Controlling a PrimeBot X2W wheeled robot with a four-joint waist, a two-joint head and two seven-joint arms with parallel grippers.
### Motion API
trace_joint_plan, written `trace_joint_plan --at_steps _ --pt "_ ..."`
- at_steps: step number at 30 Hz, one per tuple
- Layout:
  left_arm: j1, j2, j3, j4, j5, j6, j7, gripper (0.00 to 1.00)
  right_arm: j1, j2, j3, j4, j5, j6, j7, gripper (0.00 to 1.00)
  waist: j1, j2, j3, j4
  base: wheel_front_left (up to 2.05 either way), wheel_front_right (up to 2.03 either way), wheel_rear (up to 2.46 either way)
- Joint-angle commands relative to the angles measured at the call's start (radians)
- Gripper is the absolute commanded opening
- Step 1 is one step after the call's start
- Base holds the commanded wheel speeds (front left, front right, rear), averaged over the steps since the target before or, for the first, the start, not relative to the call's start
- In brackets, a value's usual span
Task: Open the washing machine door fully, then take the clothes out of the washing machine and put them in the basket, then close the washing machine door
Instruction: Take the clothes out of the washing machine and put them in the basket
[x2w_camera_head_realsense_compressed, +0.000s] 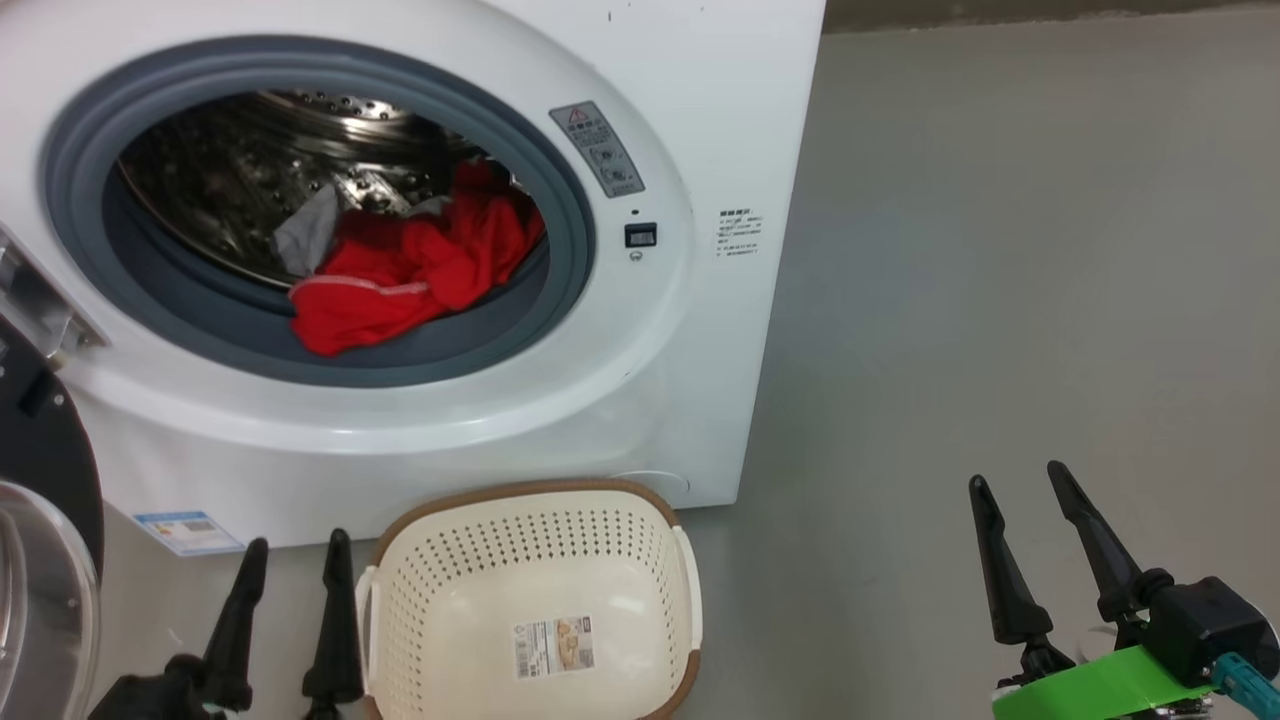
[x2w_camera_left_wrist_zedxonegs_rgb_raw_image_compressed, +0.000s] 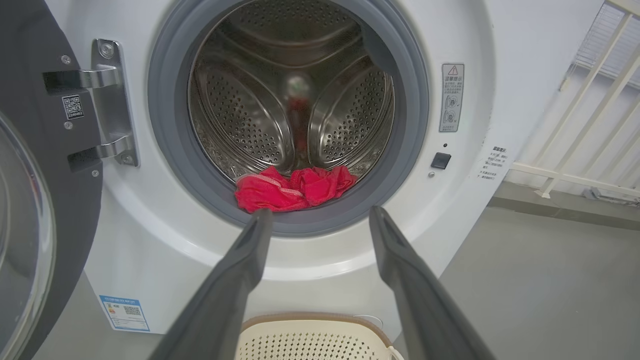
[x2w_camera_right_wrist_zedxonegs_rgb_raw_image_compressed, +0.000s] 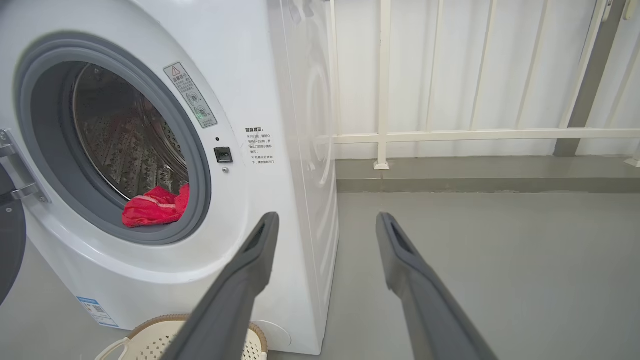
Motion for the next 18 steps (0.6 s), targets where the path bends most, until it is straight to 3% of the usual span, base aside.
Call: trace_joint_plan --at_steps 1,18 --pt "-0.052 0.013 0.024 -0.015 0.011 0.0 -0.011 1.0 -0.043 -0.009 0.025 -0.03 -0.01 0.005 -0.006 1.0 0.0 0.0 0.023 0.012 0.0 0.0 0.0" --pt "-0.314 -0.004 0.003 0.066 0.006 -0.018 -0.019 1.0 -0.125 -0.009 0.039 -0.043 -0.023 0.005 -0.006 1.0 0.0 0.0 0.188 0.031 0.0 0.0 0.0"
